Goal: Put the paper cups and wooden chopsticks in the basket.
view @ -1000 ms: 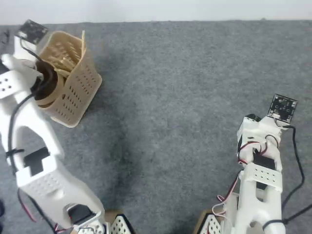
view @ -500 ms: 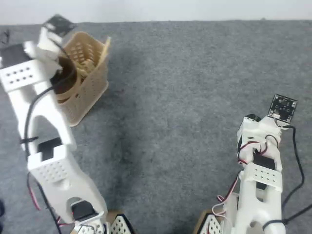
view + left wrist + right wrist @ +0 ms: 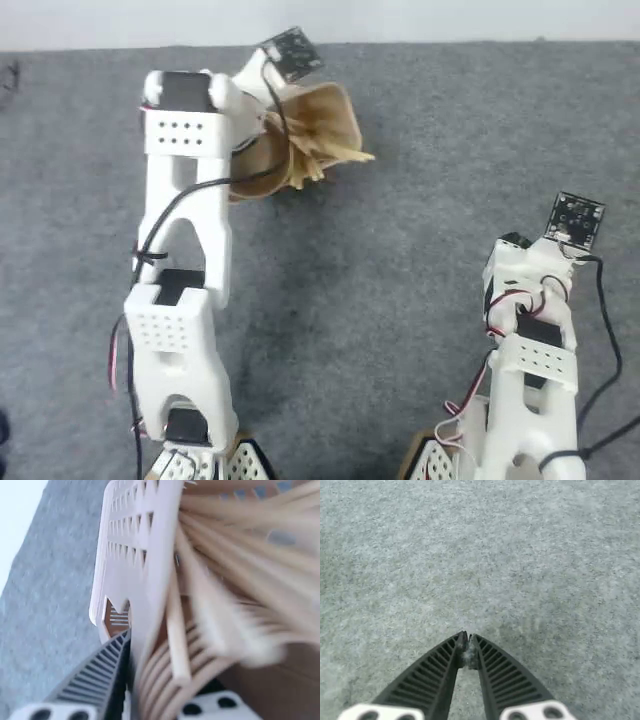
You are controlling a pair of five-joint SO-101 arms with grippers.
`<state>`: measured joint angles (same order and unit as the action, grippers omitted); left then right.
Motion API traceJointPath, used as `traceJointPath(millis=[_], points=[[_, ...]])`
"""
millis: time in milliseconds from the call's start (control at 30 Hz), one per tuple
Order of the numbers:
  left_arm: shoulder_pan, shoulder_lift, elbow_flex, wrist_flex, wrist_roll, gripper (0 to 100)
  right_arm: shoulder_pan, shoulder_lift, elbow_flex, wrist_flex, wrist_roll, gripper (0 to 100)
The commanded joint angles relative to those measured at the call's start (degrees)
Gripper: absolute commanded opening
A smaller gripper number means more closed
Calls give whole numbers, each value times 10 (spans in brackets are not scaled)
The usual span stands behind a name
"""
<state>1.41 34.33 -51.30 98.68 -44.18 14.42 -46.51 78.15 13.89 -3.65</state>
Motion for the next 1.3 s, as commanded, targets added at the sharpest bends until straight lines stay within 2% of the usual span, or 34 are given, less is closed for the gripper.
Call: traceJointPath(millis=[0,333,600,900,1067,1267], points=[[25,-4,-35,14,21,9,-5,-10,-6,-12,8,8],[5,-18,-22,21,22,9,-6,-11,-5,-10,8,8],[77,-115,74,18,22,9,-6,-9,-5,-12,8,8],[68,-181,57,20,24,9,-19,-9,-5,-12,8,8],[115,-279,138,20,24,9,-20,-9,-5,-12,8,8],[148,-352,175,20,69,9,-20,-9,-5,-12,8,8]])
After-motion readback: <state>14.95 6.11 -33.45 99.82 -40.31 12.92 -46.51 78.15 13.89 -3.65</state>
